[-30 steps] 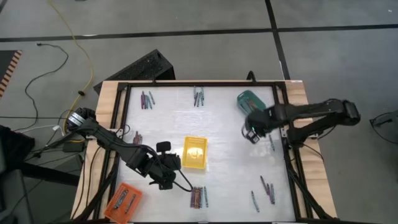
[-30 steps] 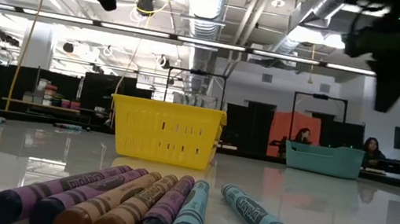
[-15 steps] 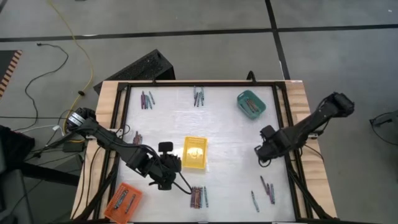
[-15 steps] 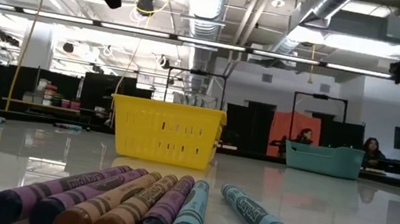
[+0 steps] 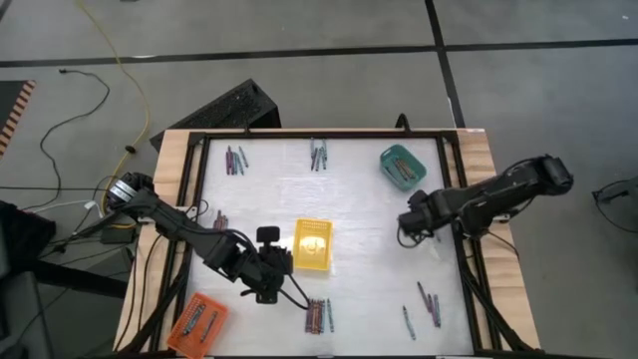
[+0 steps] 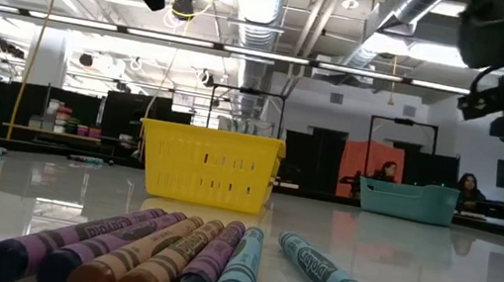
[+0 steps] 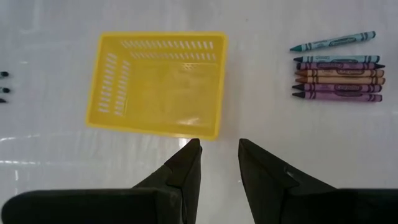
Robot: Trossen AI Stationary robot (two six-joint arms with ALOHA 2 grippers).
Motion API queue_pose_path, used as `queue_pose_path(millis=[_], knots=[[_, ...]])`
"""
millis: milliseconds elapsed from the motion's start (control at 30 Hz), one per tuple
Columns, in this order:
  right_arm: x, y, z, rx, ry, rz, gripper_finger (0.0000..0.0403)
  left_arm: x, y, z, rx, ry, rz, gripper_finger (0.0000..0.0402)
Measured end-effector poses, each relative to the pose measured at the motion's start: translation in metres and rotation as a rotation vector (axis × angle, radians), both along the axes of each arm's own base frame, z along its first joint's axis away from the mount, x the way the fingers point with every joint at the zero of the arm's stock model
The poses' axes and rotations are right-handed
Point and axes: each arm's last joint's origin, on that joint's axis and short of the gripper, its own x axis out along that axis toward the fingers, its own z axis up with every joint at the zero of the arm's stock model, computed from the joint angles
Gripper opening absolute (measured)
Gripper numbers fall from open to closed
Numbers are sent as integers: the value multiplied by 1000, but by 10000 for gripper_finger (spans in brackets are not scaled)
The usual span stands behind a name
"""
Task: Sort crayons
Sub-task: Put the light blue crayon into the orange basket
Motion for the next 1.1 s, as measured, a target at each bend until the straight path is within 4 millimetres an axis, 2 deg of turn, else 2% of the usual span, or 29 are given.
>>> queue_pose_path(millis=[267,467,933,1100], knots=[[-2,-28,-27,53,9,-70,98,1,-1,0,-20,-6,2,98],[-8,-43,-48,83,-13,-160,98,1,-1,0,-26,-2,1,98],[-14,-66,-48,139,-41,-370,98,1,-1,0,-21,4,-20,98],[-20,-73,-53,213,-49,-435,98,1,-1,0,-5,2,-45,98]])
